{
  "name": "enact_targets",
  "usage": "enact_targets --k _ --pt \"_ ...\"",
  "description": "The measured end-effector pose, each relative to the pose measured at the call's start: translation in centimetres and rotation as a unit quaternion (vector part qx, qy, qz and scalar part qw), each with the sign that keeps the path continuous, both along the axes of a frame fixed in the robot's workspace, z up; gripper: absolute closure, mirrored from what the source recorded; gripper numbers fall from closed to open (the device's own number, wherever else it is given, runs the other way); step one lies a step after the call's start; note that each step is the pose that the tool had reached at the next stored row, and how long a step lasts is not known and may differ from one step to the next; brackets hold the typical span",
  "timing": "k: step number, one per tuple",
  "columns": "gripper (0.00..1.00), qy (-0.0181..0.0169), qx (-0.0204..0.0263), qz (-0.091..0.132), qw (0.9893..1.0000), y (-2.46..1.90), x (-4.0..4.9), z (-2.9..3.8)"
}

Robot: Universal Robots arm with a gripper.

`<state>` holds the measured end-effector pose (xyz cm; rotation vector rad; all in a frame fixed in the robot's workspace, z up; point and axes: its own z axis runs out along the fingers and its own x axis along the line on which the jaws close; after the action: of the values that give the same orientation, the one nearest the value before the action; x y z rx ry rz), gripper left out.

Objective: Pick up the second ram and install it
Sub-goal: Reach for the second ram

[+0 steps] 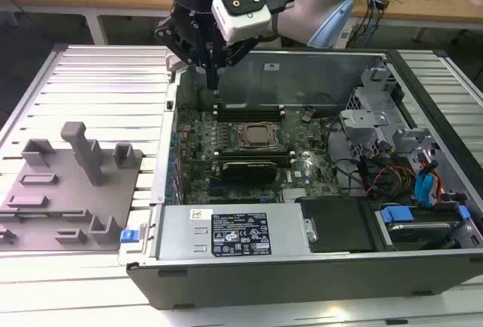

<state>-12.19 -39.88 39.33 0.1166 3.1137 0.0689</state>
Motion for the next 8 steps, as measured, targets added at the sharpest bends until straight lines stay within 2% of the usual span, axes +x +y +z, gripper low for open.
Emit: enact_targets --k 1,3,6,7,8 --pt "0.89 -0.0001 0.0000 0.000 1.0000 0.00 -0.09 0.00" --pt "0.89 0.0000 0.0000 0.000 1.0000 0.00 -1.12 0.00" --pt "0.89 0.0000 0.0000 0.000 1.0000 0.00 -1.92 0.00" --pt "0.89 0.0000 0.0000 0.000 1.0000 0.00 -2.40 0.00" --pt "0.89 -0.0001 0.0000 0.000 1.0000 0.00 -3.27 0.00"
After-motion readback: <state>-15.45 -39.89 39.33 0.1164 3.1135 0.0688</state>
